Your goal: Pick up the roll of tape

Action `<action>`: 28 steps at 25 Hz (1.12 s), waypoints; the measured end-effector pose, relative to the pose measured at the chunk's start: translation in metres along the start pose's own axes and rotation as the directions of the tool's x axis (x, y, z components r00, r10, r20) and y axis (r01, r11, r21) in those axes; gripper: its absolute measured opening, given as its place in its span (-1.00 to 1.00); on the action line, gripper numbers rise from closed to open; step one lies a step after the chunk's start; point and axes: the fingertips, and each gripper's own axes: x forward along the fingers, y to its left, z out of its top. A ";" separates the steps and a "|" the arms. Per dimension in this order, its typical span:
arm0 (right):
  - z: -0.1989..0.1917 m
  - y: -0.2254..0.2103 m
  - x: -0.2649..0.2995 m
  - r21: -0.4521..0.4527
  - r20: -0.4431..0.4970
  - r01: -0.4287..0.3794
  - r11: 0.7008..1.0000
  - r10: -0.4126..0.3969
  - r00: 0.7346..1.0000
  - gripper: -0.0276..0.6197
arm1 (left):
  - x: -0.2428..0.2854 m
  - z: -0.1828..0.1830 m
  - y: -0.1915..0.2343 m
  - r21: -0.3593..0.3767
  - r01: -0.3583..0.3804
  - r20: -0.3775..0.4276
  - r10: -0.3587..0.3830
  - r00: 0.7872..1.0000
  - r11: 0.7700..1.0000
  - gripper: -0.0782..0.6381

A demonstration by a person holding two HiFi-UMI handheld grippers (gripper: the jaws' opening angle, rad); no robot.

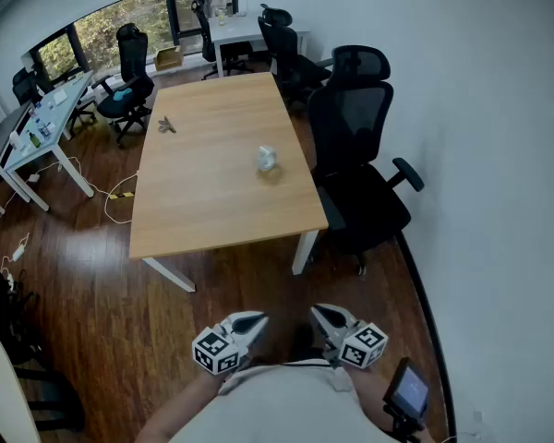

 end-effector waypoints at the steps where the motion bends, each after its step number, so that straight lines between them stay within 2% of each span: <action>1: 0.005 -0.008 0.002 -0.001 0.000 -0.007 1.000 0.007 1.000 -0.90 | 0.009 0.003 0.002 0.002 0.002 -0.005 -0.002 1.000 1.000 -0.77; 6: 0.035 -0.060 0.016 -0.011 -0.011 -0.030 0.999 0.030 0.999 -0.90 | 0.057 0.025 0.016 0.010 -0.004 -0.011 0.004 1.000 1.000 -0.77; 16: 0.080 -0.139 0.048 -0.036 -0.061 -0.118 0.992 0.116 0.991 -0.90 | 0.132 0.061 0.058 0.024 -0.110 -0.021 0.110 0.994 0.994 -0.77; 20: 0.093 -0.159 0.056 -0.005 -0.069 -0.157 0.988 0.157 0.985 -0.90 | 0.148 0.070 0.068 0.015 -0.154 -0.025 0.154 0.988 0.988 -0.77; 24: 0.099 -0.177 0.066 0.031 -0.077 -0.162 0.986 0.164 0.984 -0.90 | 0.155 0.078 0.073 0.009 -0.182 -0.031 0.182 0.983 0.983 -0.77; 28: 0.105 -0.186 0.079 0.026 -0.092 -0.167 0.986 0.169 0.981 -0.90 | 0.155 0.085 0.083 0.003 -0.206 -0.023 0.206 0.978 0.978 -0.77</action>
